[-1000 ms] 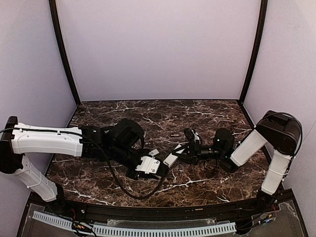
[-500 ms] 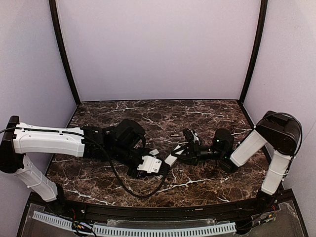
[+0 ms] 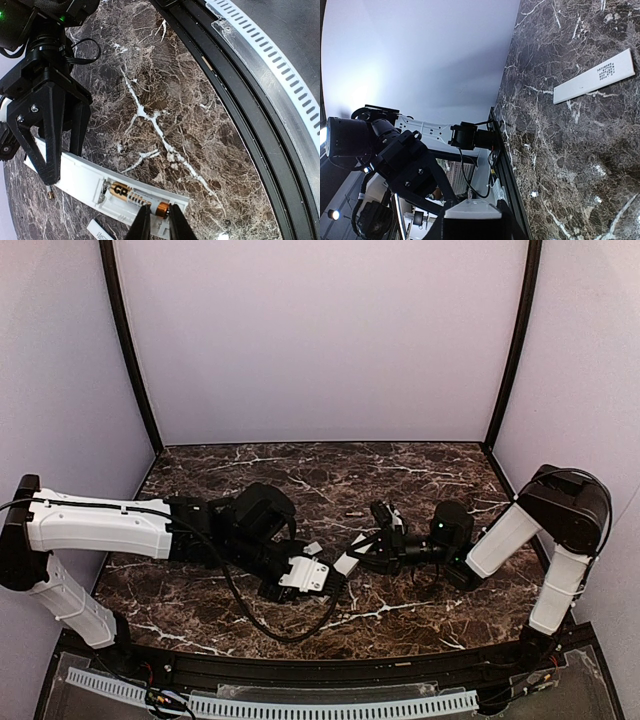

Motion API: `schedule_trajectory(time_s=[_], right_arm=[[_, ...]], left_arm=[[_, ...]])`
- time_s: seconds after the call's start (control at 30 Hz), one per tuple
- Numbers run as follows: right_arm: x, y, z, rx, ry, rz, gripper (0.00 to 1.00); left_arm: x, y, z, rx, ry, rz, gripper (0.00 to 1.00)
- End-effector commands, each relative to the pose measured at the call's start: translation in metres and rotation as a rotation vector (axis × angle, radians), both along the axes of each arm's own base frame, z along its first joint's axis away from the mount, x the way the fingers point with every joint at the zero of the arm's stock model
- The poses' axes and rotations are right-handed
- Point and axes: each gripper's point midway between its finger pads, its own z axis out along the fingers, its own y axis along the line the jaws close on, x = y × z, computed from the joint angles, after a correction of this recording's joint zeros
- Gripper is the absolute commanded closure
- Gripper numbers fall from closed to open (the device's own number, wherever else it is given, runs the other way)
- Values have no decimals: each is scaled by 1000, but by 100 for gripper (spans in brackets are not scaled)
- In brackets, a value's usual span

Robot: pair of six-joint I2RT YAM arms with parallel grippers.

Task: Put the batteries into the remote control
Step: Press the battery in the battery compartment.

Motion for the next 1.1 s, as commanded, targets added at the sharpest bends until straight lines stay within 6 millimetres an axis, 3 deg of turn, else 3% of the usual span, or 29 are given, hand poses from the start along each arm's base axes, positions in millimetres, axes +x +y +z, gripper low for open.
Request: schedule_trajectory(time_s=[0.0,0.33,0.77,1.07], right_arm=[[-7,4,30,109,-109,22,100],[-7,4,28,106,-107,23,100],[-7,4,26,103,-103,22,100],[-7,4,29,109,-106,23,100]], left_arm=[[-3,-3,9,-20,15,-8,86],[-7,1,16,-32,12,-23,82],[-13,0,21,-47,30,-52,87],[-7,0,11,-9,26,-24,89]])
